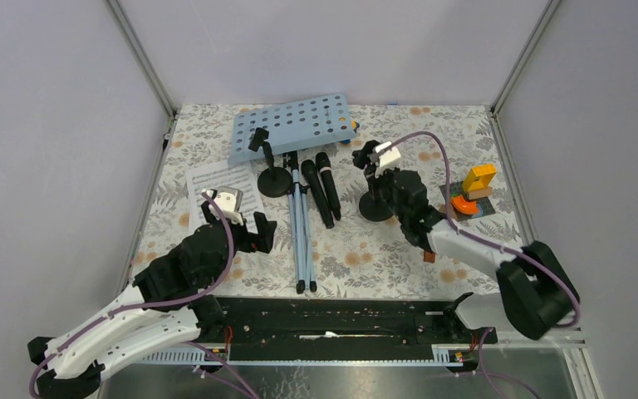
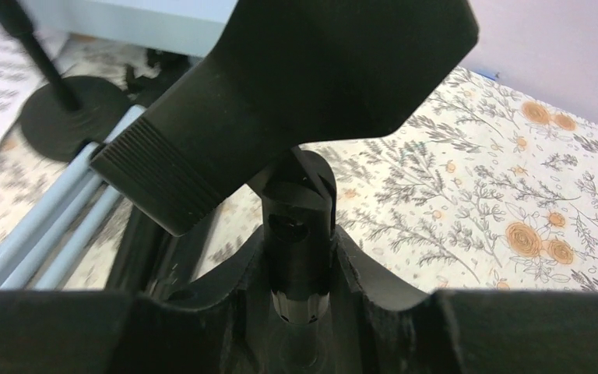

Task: Pack up the instrument practice props

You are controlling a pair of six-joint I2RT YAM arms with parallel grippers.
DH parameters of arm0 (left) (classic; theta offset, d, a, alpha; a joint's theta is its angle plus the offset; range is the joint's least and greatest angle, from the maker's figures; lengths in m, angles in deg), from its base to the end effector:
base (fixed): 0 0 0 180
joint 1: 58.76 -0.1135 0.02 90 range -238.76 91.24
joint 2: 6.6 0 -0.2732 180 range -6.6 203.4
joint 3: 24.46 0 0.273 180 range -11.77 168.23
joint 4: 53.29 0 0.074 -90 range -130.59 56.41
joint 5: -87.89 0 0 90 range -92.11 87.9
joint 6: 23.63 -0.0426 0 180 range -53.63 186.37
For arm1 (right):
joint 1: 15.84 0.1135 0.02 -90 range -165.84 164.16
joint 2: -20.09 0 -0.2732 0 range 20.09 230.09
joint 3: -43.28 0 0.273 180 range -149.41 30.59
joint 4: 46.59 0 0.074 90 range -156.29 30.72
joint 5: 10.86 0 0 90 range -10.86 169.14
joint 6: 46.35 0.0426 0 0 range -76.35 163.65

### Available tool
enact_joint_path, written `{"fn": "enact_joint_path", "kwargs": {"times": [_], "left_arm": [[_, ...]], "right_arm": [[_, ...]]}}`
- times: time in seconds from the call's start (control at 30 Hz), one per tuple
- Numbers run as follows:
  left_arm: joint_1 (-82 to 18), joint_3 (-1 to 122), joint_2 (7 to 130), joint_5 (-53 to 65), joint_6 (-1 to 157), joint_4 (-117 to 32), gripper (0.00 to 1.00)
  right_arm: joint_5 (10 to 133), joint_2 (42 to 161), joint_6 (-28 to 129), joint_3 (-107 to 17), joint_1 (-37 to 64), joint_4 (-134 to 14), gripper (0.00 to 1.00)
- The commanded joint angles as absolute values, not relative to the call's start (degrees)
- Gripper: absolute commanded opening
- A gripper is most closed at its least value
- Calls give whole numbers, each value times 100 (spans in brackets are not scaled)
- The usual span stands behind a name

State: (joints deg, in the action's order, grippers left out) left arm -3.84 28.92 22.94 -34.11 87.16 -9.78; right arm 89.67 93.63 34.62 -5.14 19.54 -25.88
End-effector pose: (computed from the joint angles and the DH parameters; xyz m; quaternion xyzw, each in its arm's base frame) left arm 0.0965 -0.0981 0.3215 0.0788 0.7978 -0.1618 0.5754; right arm 0.2534 0.1704 0.2507 -0.2184 0.7001 0.0886 0.6741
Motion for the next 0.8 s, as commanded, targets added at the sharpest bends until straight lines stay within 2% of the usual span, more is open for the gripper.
{"fn": "enact_joint_path", "kwargs": {"times": [0.0, 0.33, 0.5, 0.57, 0.7, 0.77], "left_arm": [[-389, 2923, 2380, -3289, 8640, -1099, 99], [-390, 2929, 2420, -3272, 8602, -1090, 99], [-390, 2932, 2463, -3229, 8605, -1091, 99], [-384, 2928, 2492, -3217, 8597, -1089, 99], [-386, 2937, 2530, -3194, 8589, -1091, 99], [-391, 2939, 2526, -3199, 8588, -1091, 99]], "right_arm": [[8780, 10184, 3739, -1331, 1536, -1631, 0], [8078, 11609, 3757, -2229, 1490, -794, 0], [7699, 12359, 3669, -2347, 1459, 232, 2], [7470, 12596, 3798, -2443, 1410, 565, 6], [7334, 12897, 3967, -2678, 1327, 623, 23], [7408, 12894, 4003, -2623, 1311, 568, 44]]}}
